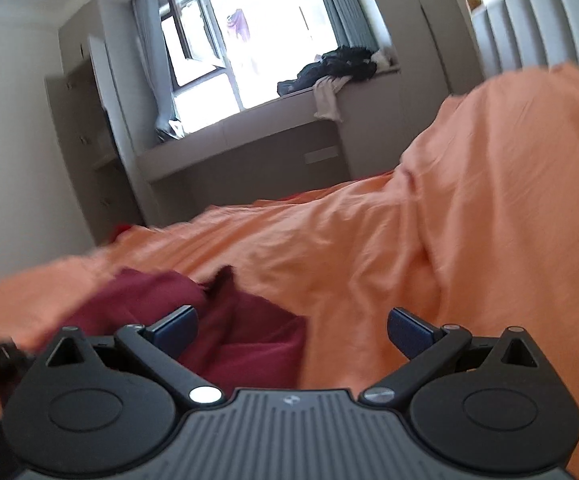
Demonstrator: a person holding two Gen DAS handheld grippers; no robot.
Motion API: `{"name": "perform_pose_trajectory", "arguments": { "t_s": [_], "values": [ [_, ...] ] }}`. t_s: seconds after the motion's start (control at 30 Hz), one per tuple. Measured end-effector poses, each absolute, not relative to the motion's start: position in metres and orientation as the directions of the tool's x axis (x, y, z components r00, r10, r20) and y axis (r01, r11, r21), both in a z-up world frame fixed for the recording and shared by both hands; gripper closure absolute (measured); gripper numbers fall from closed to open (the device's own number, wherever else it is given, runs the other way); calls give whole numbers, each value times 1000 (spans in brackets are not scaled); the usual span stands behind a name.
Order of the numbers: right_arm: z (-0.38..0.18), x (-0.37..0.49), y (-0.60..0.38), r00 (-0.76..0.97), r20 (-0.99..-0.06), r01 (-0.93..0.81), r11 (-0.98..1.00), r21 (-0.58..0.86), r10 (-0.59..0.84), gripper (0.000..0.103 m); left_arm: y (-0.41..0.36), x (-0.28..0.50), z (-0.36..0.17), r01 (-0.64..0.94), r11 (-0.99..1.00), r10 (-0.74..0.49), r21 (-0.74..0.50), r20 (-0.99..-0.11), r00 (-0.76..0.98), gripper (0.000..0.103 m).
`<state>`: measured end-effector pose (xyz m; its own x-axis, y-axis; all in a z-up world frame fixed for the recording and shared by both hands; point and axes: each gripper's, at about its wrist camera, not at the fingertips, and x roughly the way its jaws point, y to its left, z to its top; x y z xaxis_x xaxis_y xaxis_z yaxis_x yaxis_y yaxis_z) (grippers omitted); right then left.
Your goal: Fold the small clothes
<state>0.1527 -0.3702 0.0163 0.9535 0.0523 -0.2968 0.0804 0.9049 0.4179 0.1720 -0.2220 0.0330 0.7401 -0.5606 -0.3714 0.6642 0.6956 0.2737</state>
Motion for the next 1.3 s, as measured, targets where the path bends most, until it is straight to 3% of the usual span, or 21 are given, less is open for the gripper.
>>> {"name": "perform_pose_trajectory", "arguments": {
  "t_s": [0.03, 0.23, 0.4, 0.47, 0.5, 0.6, 0.7, 0.83, 0.93, 1.0, 1.1, 1.3],
  "values": [
    [16, 156, -371, 954, -289, 60, 889, 453, 83, 0, -219, 168, 34, 664, 693, -566, 280, -360, 742, 36],
    [12, 175, -369, 952, -231, -31, 815, 579, 200, 0, -203, 146, 42, 644, 694, -557, 323, -326, 764, 23],
    [15, 203, -356, 934, -188, -140, 793, 594, 305, 0, -183, 139, 50, 586, 722, -500, 367, -309, 809, 23],
    [15, 214, -349, 928, -181, -164, 792, 588, 326, 9, -176, 141, 50, 564, 733, -469, 381, -318, 824, 23],
    [15, 218, -345, 924, -184, -170, 794, 584, 334, 17, -173, 142, 50, 558, 733, -459, 389, -321, 828, 26],
    [15, 229, -331, 913, -201, -190, 805, 563, 356, 28, -168, 143, 48, 545, 726, -442, 418, -323, 837, 33],
    [14, 234, -320, 900, -237, -189, 819, 542, 365, 32, -173, 140, 47, 545, 709, -444, 447, -318, 838, 39],
    [4, 238, -316, 885, -272, -167, 804, 571, 377, 33, -179, 140, 42, 530, 681, -418, 505, -326, 848, 59],
    [-4, 238, -319, 892, -259, -147, 779, 610, 371, 56, -178, 139, 41, 532, 678, -411, 507, -339, 846, 69],
    [-5, 237, -318, 901, -255, -133, 784, 606, 350, 82, -176, 138, 41, 542, 685, -416, 486, -349, 840, 74],
    [1, 231, -318, 922, -217, -141, 799, 584, 321, 90, -174, 136, 43, 541, 700, -419, 467, -345, 840, 79],
    [20, 210, -325, 960, -138, -141, 848, 510, 243, 92, -178, 136, 46, 574, 704, -450, 417, -363, 816, 83]
  ]
}}
